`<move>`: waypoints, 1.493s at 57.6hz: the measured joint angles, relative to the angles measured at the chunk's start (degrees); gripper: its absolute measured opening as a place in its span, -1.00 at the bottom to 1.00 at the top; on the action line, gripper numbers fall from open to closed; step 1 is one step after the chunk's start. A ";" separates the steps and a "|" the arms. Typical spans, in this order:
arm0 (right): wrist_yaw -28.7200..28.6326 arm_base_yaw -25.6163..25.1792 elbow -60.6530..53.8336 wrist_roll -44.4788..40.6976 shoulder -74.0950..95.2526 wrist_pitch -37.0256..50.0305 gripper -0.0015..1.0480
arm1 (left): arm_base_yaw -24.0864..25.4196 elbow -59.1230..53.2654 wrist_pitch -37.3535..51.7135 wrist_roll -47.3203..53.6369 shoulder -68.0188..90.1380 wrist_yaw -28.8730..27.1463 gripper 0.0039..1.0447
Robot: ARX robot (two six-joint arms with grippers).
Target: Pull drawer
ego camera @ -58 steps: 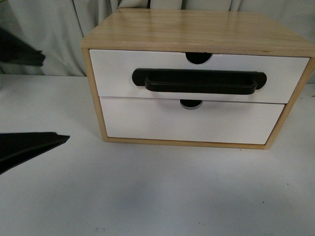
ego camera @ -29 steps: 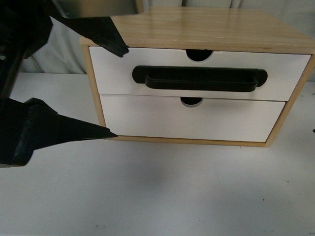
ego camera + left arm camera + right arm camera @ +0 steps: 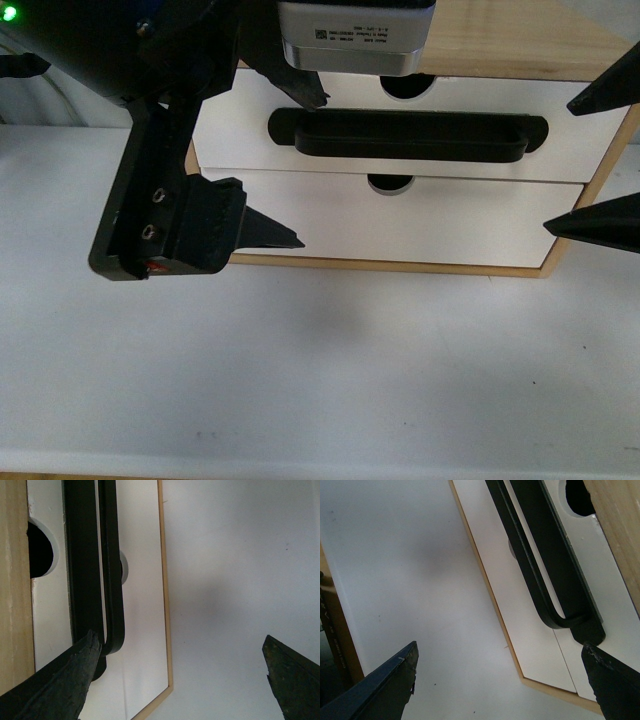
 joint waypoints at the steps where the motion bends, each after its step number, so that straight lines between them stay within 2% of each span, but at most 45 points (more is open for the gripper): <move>1: 0.00 0.09 0.13 -0.02 0.24 0.02 0.83 | 0.00 0.07 0.11 0.00 0.24 -0.15 0.88; 31: -1.05 2.45 3.87 1.14 7.39 3.45 0.83 | -0.17 4.46 2.67 0.07 7.10 -2.36 0.88; 69: -3.50 2.99 5.25 6.56 14.29 10.16 0.83 | 1.53 6.36 3.34 -2.12 11.67 -0.90 0.88; 86: -3.50 4.66 5.90 8.20 16.52 10.62 0.83 | 1.16 6.36 3.67 -2.14 12.13 -0.94 0.88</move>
